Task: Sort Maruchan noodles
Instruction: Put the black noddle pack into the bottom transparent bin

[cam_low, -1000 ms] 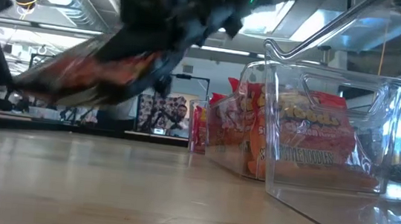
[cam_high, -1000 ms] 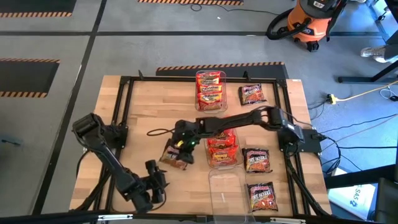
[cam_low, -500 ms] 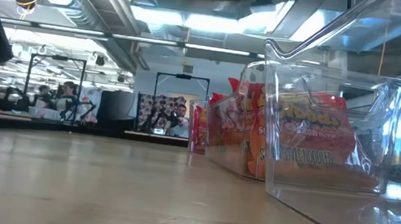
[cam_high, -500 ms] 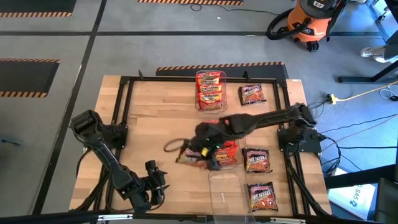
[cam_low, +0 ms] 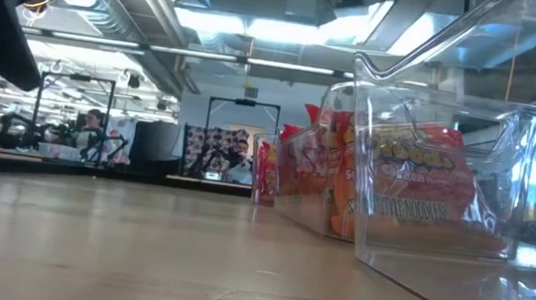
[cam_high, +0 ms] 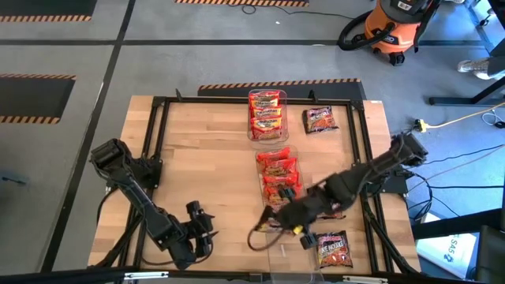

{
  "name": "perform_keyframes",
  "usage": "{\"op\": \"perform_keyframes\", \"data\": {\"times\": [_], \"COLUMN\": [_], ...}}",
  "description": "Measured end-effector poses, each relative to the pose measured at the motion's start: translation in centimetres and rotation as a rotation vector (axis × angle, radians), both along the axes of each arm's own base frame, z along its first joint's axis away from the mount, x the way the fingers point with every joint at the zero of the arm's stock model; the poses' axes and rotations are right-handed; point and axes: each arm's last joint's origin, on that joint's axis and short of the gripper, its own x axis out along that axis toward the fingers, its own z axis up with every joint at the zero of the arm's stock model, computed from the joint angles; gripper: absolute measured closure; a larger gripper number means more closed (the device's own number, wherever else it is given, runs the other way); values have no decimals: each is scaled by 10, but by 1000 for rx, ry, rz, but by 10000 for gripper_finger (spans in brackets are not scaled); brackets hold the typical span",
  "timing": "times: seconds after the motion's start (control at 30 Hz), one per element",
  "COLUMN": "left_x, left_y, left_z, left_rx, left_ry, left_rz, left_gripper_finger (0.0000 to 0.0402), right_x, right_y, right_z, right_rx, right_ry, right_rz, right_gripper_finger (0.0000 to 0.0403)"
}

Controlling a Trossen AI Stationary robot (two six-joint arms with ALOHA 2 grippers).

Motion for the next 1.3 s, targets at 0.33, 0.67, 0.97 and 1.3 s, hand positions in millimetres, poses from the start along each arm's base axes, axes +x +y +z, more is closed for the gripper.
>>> {"op": "perform_keyframes", "data": {"times": [0.33, 0.67, 0.97, 1.3], "left_x": [10, 18, 19, 19], "left_y": [9, 18, 19, 19], "left_z": [0, 0, 0, 0], "left_rx": [16, 17, 16, 17], "left_ry": [5, 6, 6, 6], "left_rz": [26, 61, 67, 67], "left_gripper_finger": [154, 154, 154, 154], "right_x": [-30, -34, -38, -38], "right_y": [25, 25, 19, 16], "right_z": [-41, -85, -112, -134], "right_rx": [-181, -193, -245, -260], "right_ry": [77, 76, 39, 54], "right_rz": [39, 25, -39, -48], "right_gripper_finger": [325, 325, 324, 324]}}
